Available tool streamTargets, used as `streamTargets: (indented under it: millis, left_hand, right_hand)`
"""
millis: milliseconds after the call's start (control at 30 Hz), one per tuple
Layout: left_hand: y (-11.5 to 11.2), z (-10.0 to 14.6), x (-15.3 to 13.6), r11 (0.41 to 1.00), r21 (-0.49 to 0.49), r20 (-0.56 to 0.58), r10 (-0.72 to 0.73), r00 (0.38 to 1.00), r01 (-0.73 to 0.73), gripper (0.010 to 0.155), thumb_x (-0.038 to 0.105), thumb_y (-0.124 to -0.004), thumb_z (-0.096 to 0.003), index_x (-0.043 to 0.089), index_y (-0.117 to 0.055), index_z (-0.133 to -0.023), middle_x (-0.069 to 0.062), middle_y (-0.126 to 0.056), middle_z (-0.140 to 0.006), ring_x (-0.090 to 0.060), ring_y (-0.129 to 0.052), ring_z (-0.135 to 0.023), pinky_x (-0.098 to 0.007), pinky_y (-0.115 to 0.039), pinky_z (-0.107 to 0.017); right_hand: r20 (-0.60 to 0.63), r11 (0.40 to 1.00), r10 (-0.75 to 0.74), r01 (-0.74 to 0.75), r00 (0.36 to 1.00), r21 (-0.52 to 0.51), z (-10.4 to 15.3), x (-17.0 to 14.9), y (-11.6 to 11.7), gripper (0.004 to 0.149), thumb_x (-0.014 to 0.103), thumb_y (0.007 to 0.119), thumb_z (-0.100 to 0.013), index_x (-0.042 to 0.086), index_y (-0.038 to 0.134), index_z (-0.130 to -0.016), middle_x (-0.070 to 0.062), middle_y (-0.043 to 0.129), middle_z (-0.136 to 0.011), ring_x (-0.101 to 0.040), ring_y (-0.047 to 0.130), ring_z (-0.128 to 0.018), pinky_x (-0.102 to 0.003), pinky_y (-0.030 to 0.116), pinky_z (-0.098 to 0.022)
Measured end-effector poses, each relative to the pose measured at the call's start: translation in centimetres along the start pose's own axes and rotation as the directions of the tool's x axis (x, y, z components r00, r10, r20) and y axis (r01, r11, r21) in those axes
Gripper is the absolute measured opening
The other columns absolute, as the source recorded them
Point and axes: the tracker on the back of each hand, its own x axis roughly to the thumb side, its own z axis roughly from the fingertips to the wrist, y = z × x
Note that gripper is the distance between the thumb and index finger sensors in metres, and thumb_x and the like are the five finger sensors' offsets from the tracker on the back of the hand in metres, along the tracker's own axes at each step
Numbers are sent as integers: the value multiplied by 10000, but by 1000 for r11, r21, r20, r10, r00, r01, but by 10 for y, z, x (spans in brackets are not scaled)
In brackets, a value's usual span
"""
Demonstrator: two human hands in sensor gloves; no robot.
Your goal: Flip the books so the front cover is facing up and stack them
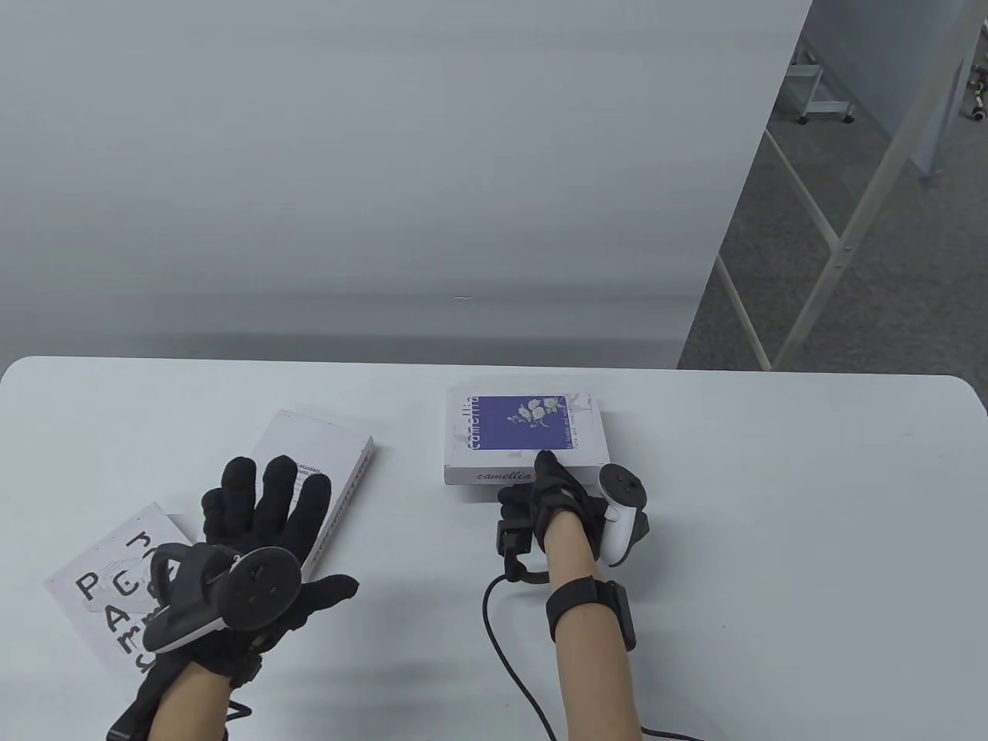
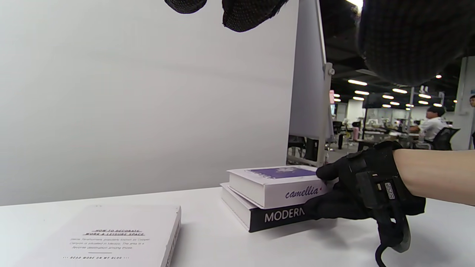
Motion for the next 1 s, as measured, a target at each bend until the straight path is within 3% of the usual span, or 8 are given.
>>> streamTargets:
  millis: [167,367,467,667,733,833,1000]
  left_hand:
    - [-4,-2,0,1000,-17,-2,-1,1000,1,1020,721,-753,-384,96,-447,-1130,-325,-307,-1109,-652,-163,-904,-771,-342,-611]
    - [-8,-4,3,999,-30,0,-10,1000,10,1015,720,-747,-386,96,-453,-1130,-324,-312,-1110,-652,-169,-905,-770,-347,-611]
    - [-10,-5,6,999,-37,9,-21,1000,21,1014,721,-745,-386,97,-452,-1130,-323,-317,-1111,-650,-176,-912,-770,-354,-614]
    - [-20,-11,18,998,-56,51,-35,998,38,1023,725,-731,-392,91,-412,-1130,-316,-310,-1115,-646,-199,-932,-772,-377,-624]
    - [-25,-13,24,998,-58,74,-36,997,40,1021,726,-718,-398,91,-394,-1129,-313,-311,-1117,-643,-220,-945,-767,-402,-632]
    - [-34,-18,32,999,-42,118,-17,993,22,1002,726,-686,-414,93,-382,-1129,-305,-323,-1122,-635,-275,-972,-753,-443,-643]
    - [-54,-25,48,996,-79,164,-32,986,45,996,736,-645,-428,100,-341,-1131,-294,-168,-1102,-671,-295,-969,-775,-433,-633]
  right_hand:
    - [44,997,-69,67,997,49,-1,3,10,779,418,470,-600,-257,264,-929,-401,723,-808,-318,984,-635,-333,933,-405]
    - [68,995,-18,11,998,100,5,9,13,738,389,462,-601,-217,234,-955,-408,641,-863,-362,913,-702,-375,888,-456]
    - [143,990,-36,16,989,137,14,14,12,728,376,471,-600,-189,191,-964,-412,580,-896,-399,861,-732,-414,853,-479]
    - [300,960,119,-187,946,208,49,18,2,723,396,503,-600,-121,197,-1002,-419,527,-929,-459,806,-764,-477,816,-495]
    - [312,944,211,-276,926,181,65,19,-7,732,409,526,-596,-110,222,-1012,-435,523,-931,-501,783,-767,-525,786,-498]
    - [390,879,424,-475,818,41,87,22,-23,744,427,557,-583,-104,271,-1019,-450,539,-921,-534,794,-741,-555,781,-472]
    - [465,653,716,-734,521,-183,124,25,-51,758,452,592,-574,-61,289,-1041,-440,499,-963,-592,743,-770,-632,728,-485]
